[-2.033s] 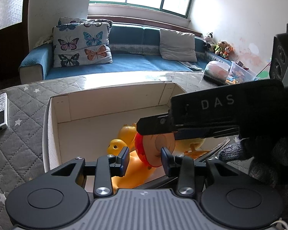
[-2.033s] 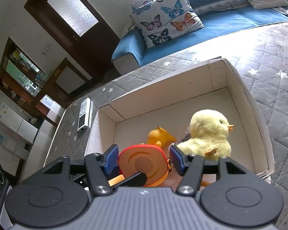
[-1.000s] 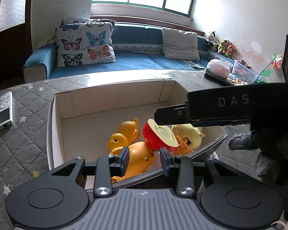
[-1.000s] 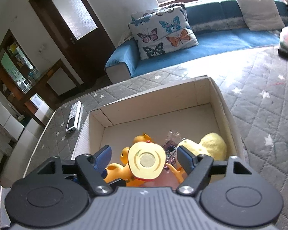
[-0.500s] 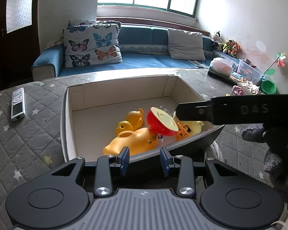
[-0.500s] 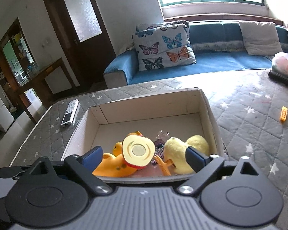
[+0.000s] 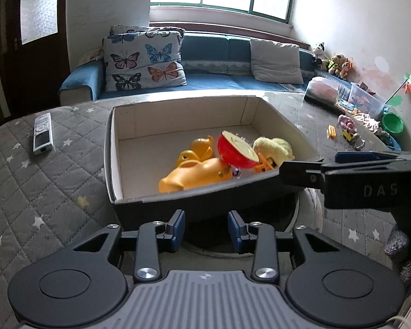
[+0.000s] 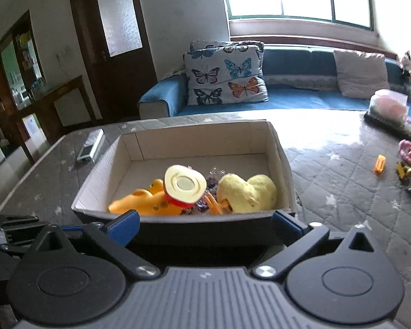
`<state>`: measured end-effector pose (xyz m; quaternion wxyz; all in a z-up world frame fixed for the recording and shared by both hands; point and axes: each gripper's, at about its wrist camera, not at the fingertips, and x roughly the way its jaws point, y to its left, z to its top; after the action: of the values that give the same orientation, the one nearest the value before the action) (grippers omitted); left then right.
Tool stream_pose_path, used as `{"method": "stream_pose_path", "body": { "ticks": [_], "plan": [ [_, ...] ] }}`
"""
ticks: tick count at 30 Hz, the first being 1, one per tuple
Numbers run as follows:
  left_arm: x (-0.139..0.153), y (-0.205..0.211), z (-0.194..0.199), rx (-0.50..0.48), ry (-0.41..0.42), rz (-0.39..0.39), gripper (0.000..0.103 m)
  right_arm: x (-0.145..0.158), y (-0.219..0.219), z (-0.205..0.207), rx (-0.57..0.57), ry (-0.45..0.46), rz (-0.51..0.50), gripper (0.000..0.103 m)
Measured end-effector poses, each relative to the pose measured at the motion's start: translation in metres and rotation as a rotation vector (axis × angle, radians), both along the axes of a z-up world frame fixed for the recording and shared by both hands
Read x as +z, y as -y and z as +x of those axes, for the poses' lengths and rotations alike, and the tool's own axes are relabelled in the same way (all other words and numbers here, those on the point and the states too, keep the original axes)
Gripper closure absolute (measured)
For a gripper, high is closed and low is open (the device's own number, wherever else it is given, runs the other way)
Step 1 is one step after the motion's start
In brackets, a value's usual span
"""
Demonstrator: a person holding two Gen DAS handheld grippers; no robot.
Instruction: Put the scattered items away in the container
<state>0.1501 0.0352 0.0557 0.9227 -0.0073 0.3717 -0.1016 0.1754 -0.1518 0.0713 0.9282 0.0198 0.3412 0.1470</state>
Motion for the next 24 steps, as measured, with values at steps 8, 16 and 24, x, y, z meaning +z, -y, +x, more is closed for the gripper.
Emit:
{"method": "stream_pose_path", "body": {
  "ticks": [8, 16, 24],
  "plan": [
    [-0.009, 0.004, -0.014, 0.018, -0.016, 0.006, 0.065, -0.008, -0.006, -0.019, 0.013, -0.005, -0.018, 0.0],
    [-0.017, 0.005, -0.024, 0.037, -0.028, 0.011, 0.065, -0.021, -0.006, -0.027, 0.004, -0.055, 0.02, 0.0],
    [-0.025, 0.002, -0.03, 0.074, -0.048, 0.013, 0.065, -0.031, -0.008, -0.036, -0.011, -0.07, 0.002, 0.0]
  ]
}}
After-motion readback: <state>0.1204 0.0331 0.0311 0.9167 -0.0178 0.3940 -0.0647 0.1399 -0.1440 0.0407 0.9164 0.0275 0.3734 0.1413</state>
